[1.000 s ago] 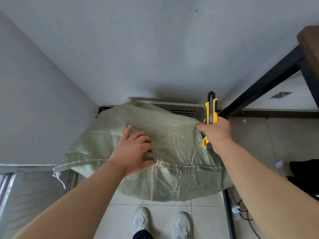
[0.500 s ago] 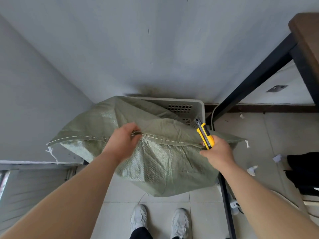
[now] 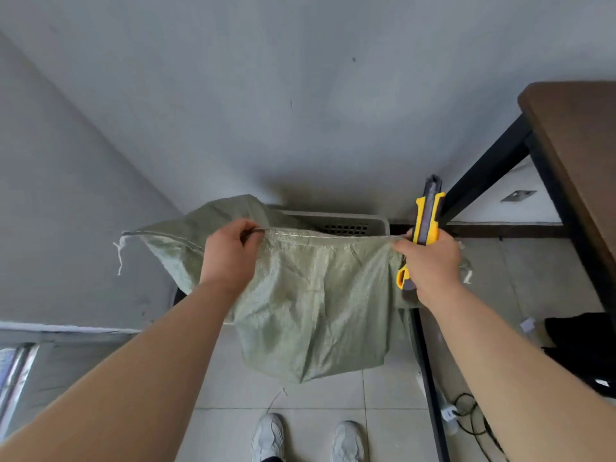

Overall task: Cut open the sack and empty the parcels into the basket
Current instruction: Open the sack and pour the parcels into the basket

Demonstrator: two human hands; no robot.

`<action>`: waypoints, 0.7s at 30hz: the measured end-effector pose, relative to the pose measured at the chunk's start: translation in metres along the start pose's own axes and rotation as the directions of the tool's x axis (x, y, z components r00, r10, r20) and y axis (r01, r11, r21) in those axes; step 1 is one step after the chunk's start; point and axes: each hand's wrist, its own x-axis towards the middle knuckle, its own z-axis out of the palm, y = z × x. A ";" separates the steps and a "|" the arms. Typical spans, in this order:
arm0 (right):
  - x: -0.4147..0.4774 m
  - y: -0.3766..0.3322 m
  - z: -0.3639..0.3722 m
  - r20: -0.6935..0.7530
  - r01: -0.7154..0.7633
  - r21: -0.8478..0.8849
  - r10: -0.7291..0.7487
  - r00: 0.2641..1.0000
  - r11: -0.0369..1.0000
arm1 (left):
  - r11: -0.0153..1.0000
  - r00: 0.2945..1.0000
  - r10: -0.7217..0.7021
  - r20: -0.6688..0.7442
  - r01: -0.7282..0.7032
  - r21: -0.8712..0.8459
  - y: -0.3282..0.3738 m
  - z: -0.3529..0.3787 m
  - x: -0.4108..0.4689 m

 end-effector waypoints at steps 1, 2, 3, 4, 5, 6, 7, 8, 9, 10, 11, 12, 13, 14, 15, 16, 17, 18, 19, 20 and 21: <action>0.001 -0.019 -0.001 -0.024 0.011 0.068 -0.009 1.000 0.998 | 1.000 1.000 -0.007 -0.025 0.007 -0.016 0.010 -0.004 0.005; 0.001 -0.037 -0.001 -0.047 0.031 0.134 -0.025 0.999 0.991 | 1.000 0.999 -0.011 -0.047 0.010 -0.023 0.018 -0.008 0.010; 0.002 -0.051 -0.001 -0.061 0.053 0.181 -0.042 0.997 0.982 | 1.000 0.998 -0.017 -0.060 0.015 -0.025 0.024 -0.011 0.013; 0.004 -0.061 0.000 -0.064 0.069 0.198 -0.057 0.996 0.978 | 0.999 0.998 -0.023 -0.056 0.022 -0.025 0.026 -0.013 0.015; 0.005 -0.067 0.001 -0.061 0.077 0.185 -0.067 0.996 0.980 | 0.999 0.999 -0.030 -0.033 0.030 -0.022 0.025 -0.014 0.015; 0.005 -0.068 0.003 -0.051 0.074 0.156 -0.067 0.996 0.985 | 0.999 0.999 -0.044 0.000 0.044 -0.013 0.021 -0.013 0.014; 0.005 -0.066 0.004 -0.034 0.065 0.123 -0.061 0.998 0.990 | 0.998 0.997 -0.064 0.031 0.064 0.002 0.017 -0.011 0.013; 0.005 -0.061 0.006 -0.014 0.056 0.091 -0.055 0.998 0.994 | 0.996 0.995 -0.087 0.049 0.086 0.016 0.012 -0.010 0.011; 0.004 -0.055 0.007 0.008 0.050 0.060 -0.050 0.999 0.997 | 0.994 0.993 -0.107 0.056 0.105 0.026 0.007 -0.009 0.009; 0.004 -0.048 0.008 0.027 0.046 0.031 -0.046 0.999 0.998 | 0.992 0.991 -0.121 0.057 0.120 0.032 0.004 -0.009 0.009; 0.003 -0.040 0.008 0.043 0.042 0.004 -0.042 0.998 0.999 | 0.991 0.990 -0.128 0.058 0.126 0.038 0.002 -0.010 0.009; 0.002 -0.034 0.009 0.052 0.038 -0.018 -0.037 0.998 0.999 | 0.991 0.989 -0.129 0.066 0.126 0.048 0.000 -0.011 0.009; 0.002 -0.028 0.009 0.058 0.033 -0.036 -0.031 0.998 0.999 | 0.991 0.989 -0.124 0.083 0.119 0.067 -0.001 -0.012 0.010; 0.002 -0.022 0.010 0.063 0.029 -0.053 -0.026 0.998 0.998 | 0.990 0.987 -0.119 0.109 0.109 0.095 -0.001 -0.013 0.011; 0.003 -0.018 0.010 0.067 0.028 -0.068 -0.023 0.997 0.997 | 0.987 0.984 -0.114 0.137 0.097 0.125 -0.002 -0.014 0.012; 0.003 -0.015 0.009 0.073 0.026 -0.081 -0.020 0.997 0.996 | 0.985 0.981 -0.111 0.158 0.087 0.149 -0.002 -0.013 0.012; 0.003 -0.013 0.008 0.081 0.025 -0.094 -0.017 0.997 0.995 | 0.983 0.979 -0.110 0.170 0.083 0.161 -0.002 -0.013 0.013; 0.004 -0.012 0.007 0.094 0.025 -0.107 -0.015 0.995 0.994 | 0.983 0.978 -0.112 0.174 0.083 0.164 -0.003 -0.012 0.014; 0.004 -0.011 0.005 0.116 0.027 -0.119 -0.013 0.993 0.993 | 0.982 0.978 -0.116 0.175 0.087 0.165 -0.004 -0.011 0.014; 0.005 -0.010 0.003 0.145 0.027 -0.126 -0.009 0.989 0.992 | 0.981 0.977 -0.123 0.175 0.093 0.170 -0.005 -0.009 0.014; 0.005 -0.008 0.001 0.176 0.028 -0.134 -0.004 0.984 0.991 | 0.979 0.976 -0.129 0.176 0.097 0.178 -0.006 -0.008 0.013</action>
